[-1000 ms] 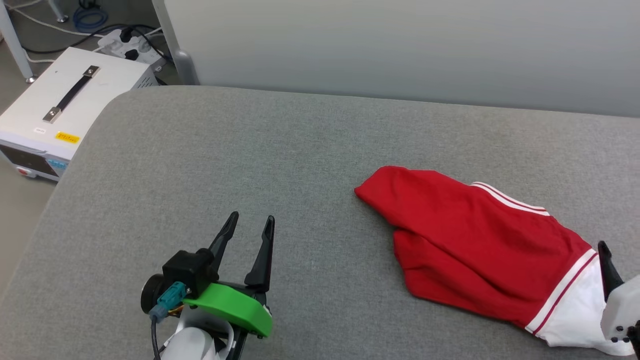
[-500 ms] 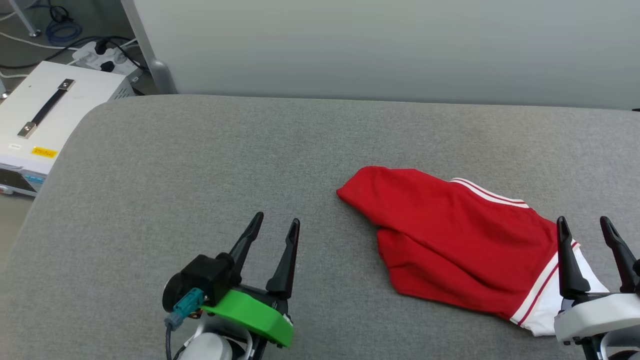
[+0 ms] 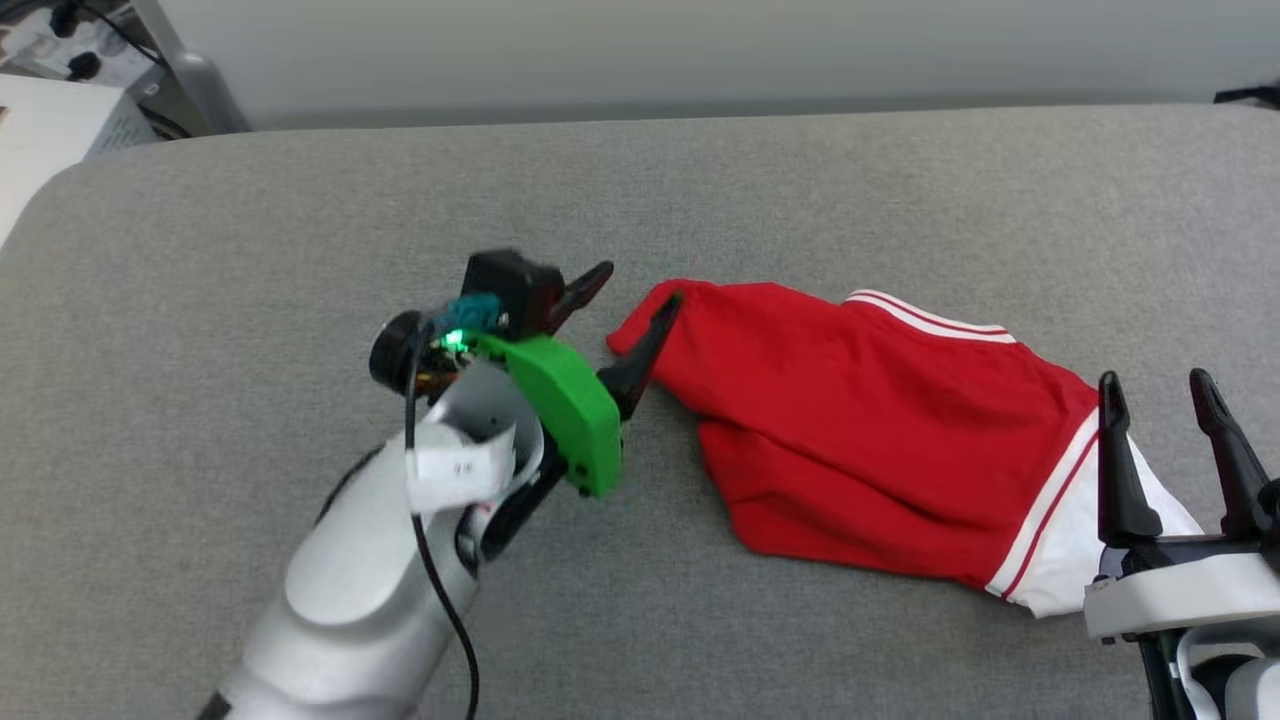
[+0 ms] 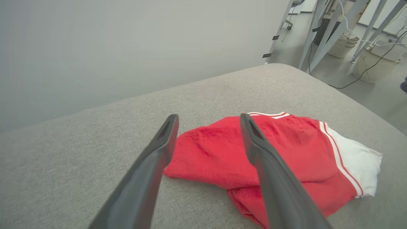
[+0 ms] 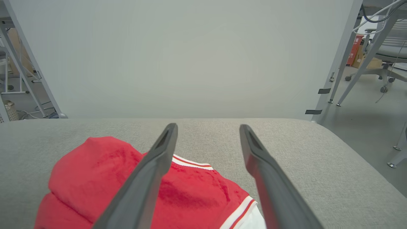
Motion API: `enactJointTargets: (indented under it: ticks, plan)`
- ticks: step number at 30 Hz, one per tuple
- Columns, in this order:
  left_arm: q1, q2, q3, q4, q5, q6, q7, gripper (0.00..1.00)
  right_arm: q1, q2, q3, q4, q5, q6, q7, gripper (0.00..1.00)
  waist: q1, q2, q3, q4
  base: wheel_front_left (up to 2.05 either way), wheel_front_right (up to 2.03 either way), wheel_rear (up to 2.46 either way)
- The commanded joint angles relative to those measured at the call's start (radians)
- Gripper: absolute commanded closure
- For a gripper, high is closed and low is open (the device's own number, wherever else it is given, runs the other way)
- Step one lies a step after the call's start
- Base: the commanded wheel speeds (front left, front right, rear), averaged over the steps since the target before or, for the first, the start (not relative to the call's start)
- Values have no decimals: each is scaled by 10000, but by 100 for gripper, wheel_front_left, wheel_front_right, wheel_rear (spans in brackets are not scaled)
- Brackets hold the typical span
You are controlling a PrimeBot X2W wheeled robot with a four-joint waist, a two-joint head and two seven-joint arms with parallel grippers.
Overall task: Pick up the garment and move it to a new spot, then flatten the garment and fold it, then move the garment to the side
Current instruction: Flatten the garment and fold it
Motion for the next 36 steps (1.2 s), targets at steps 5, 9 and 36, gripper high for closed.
enactJointTargets:
  ticks: [5, 9, 36]
  plan:
    - [-2512, 675, -797, 903, -1181, -28, 2666, 0, -477, 124, 215, 219, -165, -9, -307, 0, 0, 0, 1423, -1284, 0, 0, 0]
    - [-3762, 971, -1226, 1773, -2165, -28, 4528, 0, -753, 190, 433, 487, -122, -9, -498, 0, 0, 0, 1888, -1770, 0, 0, 0]
    - [-4983, 2207, -4053, 4101, -3079, -29, 6204, 100, -1379, 267, 981, 1843, 338, -9, -1147, 0, 0, 0, 2685, -2901, 0, 0, 0]
